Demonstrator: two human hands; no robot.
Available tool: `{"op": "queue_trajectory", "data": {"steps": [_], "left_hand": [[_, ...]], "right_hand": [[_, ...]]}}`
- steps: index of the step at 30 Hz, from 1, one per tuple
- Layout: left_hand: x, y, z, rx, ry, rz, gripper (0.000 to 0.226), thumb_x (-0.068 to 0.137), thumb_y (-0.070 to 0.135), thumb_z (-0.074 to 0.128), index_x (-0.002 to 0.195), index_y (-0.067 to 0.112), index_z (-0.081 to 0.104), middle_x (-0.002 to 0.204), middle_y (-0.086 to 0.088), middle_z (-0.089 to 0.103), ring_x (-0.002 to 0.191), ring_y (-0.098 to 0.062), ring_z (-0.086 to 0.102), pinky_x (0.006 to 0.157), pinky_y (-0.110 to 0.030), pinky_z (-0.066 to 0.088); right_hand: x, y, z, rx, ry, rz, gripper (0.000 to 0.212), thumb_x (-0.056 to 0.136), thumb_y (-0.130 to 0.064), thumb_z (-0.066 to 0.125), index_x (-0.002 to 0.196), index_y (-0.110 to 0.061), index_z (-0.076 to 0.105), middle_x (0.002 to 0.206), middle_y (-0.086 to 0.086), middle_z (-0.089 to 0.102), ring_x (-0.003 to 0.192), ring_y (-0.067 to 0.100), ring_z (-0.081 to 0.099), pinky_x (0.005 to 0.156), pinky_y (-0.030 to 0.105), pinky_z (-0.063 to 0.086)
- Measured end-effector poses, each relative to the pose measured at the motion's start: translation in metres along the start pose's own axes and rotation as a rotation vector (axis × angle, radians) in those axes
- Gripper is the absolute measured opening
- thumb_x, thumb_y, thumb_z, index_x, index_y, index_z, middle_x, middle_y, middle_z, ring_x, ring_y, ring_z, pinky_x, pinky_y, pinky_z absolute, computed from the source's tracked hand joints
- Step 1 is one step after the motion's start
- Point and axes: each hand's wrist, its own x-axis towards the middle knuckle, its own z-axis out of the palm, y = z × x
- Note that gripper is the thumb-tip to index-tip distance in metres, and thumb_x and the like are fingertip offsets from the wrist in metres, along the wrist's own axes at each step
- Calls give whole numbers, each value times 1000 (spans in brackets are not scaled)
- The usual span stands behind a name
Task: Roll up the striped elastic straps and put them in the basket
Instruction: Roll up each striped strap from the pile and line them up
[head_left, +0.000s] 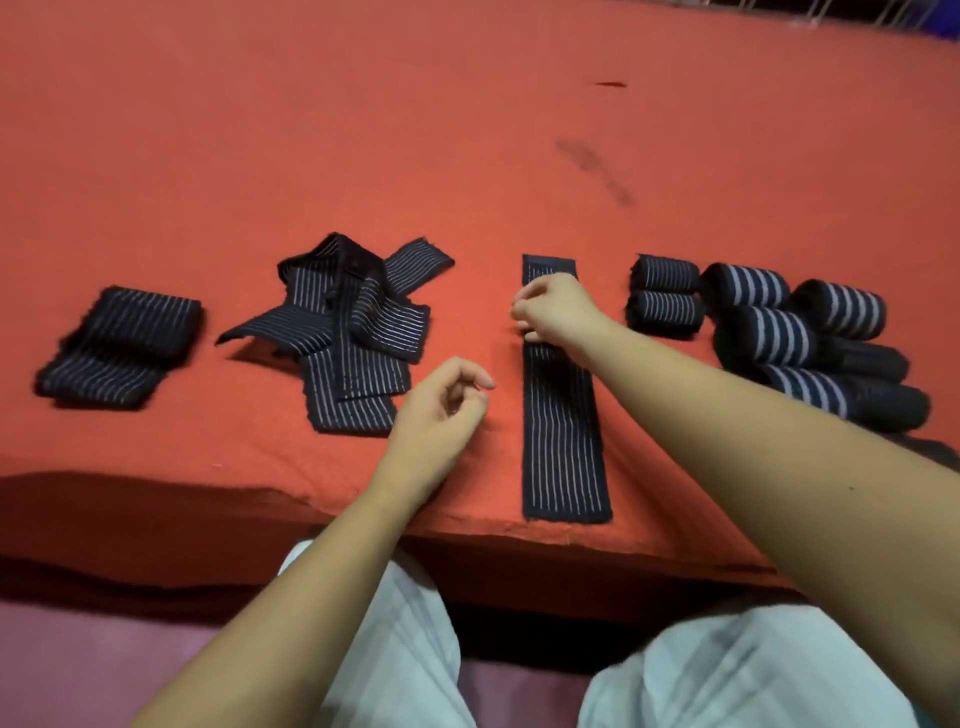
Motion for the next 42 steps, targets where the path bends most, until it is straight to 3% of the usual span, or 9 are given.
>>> {"op": "queue_trajectory", "data": {"steps": [7,9,12,20,25,30,37,40,42], "left_hand": [[-4,31,-58,209,302,166,15,92,2,55,90,16,61,65,16,55,58,-3,47,57,-22,38],[-1,21,-75,444,361,197,11,88,12,57,97,16,62,82,13,61,77,-10,56,73,-30,47],[6,-11,-95,776,385,49,49,81,41,56,120,10,59,117,-9,57,114,-30,52,101,-46,40],[12,-44,-97,921,309,-16,74,84,40,70,143,6,41,142,-13,42,137,-30,36,115,-45,32],[12,-47,-98,933,313,-12,73,85,44,69,143,9,40,145,-10,41,139,-27,34,114,-44,31],[13,-47,-99,913,320,-13,72,85,45,69,142,11,41,145,-8,41,139,-25,34,114,-43,30],[13,-44,-103,857,319,-46,67,86,43,69,141,15,43,142,-6,41,137,-25,36,113,-42,30],[11,-41,-102,847,304,-61,64,86,41,69,140,17,45,140,-6,42,135,-25,37,111,-42,31],[10,-39,-102,845,290,-81,61,88,40,69,140,17,47,139,-6,43,134,-26,38,111,-42,31]], "right_hand": [[-43,-11,51,64,-257,21,14,85,-5,71,94,-14,64,86,9,62,79,19,61,71,35,55],[-40,-14,64,-46,-266,-43,50,78,-9,82,122,-10,58,101,10,61,89,21,61,79,37,54],[-31,-21,77,-240,-232,-137,87,68,-25,90,141,-12,46,126,15,58,110,26,59,98,35,48],[-5,-25,103,-297,-111,-249,55,86,-22,75,135,-6,55,134,14,59,126,29,53,106,34,40],[6,-17,117,-26,-79,-114,45,78,-9,81,118,-11,62,107,7,70,103,25,67,98,43,51],[-11,-35,90,442,-174,-12,7,94,-7,63,94,-14,62,82,7,68,59,17,65,50,26,51],[-30,-51,12,1306,-194,107,20,89,-5,40,84,-6,59,81,10,64,75,23,62,80,35,52],[-48,-44,-8,1269,-180,110,18,89,-3,39,86,-2,57,85,13,62,76,24,62,96,40,50],[-59,-37,-16,1107,-113,93,14,90,-5,45,92,-4,59,86,13,63,74,26,64,86,44,54]]}}
